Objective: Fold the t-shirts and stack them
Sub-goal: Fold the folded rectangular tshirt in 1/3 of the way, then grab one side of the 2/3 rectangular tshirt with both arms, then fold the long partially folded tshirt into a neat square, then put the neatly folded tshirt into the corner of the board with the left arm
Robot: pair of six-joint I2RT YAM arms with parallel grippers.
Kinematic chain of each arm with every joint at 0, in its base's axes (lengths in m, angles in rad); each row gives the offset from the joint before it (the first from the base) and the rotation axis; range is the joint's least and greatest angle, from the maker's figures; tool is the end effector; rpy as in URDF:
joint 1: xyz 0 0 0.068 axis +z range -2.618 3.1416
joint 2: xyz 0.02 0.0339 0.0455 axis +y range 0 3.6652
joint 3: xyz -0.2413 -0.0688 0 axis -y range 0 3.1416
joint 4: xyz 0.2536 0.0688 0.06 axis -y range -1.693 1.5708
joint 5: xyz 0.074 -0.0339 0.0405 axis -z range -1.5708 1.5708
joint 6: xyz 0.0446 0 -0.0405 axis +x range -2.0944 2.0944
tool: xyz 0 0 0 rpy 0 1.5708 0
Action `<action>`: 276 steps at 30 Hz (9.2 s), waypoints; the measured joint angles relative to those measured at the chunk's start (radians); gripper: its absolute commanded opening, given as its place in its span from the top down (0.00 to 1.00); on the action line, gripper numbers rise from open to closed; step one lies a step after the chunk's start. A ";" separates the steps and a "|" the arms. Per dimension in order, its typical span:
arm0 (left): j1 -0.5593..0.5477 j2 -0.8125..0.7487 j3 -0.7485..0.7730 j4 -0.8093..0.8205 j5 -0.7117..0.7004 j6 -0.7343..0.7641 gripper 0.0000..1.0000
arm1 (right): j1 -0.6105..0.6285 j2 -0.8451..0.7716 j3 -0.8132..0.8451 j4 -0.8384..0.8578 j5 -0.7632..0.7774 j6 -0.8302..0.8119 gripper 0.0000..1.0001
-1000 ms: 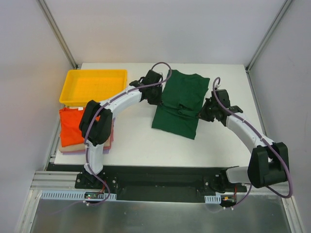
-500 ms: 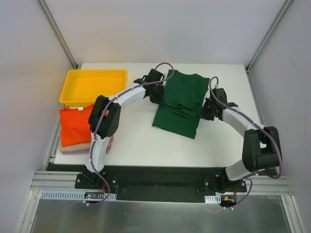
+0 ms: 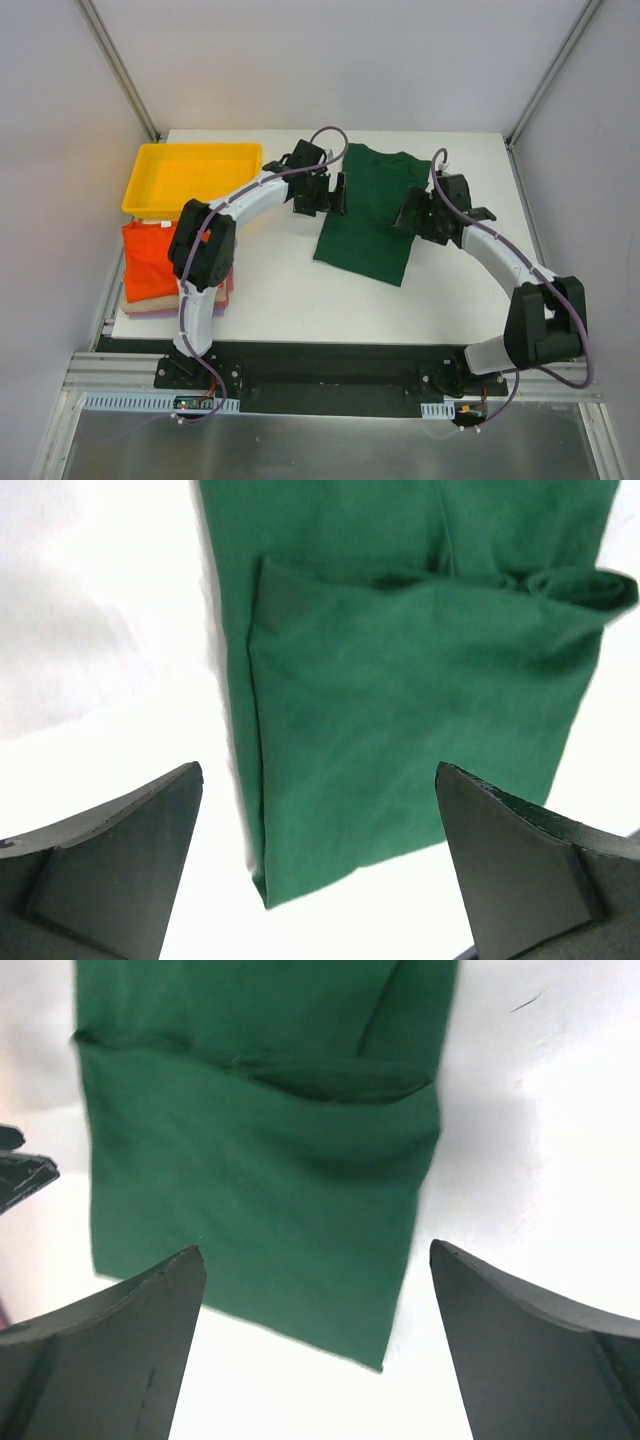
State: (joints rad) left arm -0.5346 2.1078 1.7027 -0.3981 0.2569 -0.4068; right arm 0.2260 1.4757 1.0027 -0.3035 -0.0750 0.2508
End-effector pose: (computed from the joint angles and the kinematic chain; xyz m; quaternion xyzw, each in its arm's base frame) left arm 0.4085 -0.2551 0.1917 0.1066 0.9147 -0.2743 0.2771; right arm 0.3254 0.0783 0.2086 -0.0031 0.9216 0.1249 0.3674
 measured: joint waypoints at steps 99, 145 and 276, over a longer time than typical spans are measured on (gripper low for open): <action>-0.233 -0.792 -0.886 0.057 -0.024 -0.468 1.00 | 0.111 -0.650 -0.417 -0.395 -0.227 0.107 0.99; -0.079 -0.634 -0.441 -0.076 -0.067 -0.319 1.00 | -0.105 -0.463 -0.059 -0.492 -0.400 -0.020 1.00; -0.248 -0.351 -0.642 0.066 -0.340 -0.420 0.66 | 0.037 -1.143 -0.580 -0.247 0.045 0.055 0.04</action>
State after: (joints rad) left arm -0.7830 1.7573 1.0611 -0.3321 -0.0834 -0.8272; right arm 0.2634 0.3325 0.4225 -0.5507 -0.0299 0.3061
